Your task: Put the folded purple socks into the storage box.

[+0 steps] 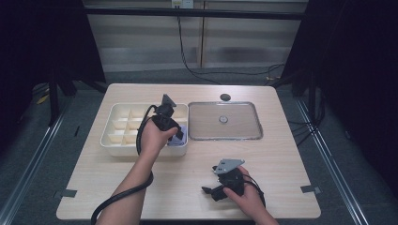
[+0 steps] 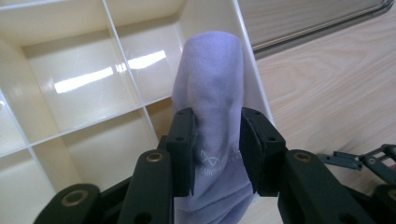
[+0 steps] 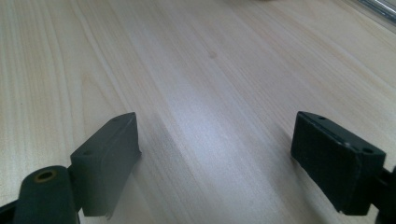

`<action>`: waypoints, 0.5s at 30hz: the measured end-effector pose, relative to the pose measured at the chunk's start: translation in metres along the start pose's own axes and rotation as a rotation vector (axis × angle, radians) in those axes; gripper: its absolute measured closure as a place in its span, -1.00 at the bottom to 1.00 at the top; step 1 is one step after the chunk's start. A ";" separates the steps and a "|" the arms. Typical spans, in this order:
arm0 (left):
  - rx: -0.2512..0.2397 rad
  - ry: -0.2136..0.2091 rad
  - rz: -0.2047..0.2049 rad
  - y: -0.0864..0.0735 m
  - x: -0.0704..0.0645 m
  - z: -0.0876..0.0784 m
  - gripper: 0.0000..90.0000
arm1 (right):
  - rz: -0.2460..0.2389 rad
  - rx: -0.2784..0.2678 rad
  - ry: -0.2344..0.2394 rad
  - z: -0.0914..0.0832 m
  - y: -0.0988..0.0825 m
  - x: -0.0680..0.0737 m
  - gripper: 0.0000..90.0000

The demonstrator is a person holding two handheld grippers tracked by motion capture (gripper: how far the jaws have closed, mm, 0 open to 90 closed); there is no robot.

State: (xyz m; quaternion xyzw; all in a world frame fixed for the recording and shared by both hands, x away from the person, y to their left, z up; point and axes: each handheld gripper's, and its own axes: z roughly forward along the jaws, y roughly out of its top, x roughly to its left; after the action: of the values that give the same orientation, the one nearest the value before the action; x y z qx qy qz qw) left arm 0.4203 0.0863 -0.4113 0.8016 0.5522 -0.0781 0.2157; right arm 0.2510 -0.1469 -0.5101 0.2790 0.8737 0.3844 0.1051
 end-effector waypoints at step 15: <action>-0.013 0.016 0.012 0.009 -0.002 -0.018 0.44 | -0.001 0.000 0.000 0.000 0.000 0.000 -0.68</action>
State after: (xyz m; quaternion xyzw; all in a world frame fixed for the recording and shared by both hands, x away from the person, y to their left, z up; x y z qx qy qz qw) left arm 0.4254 0.0895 -0.3918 0.8041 0.5494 -0.0665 0.2170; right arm 0.2511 -0.1469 -0.5101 0.2785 0.8738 0.3845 0.1055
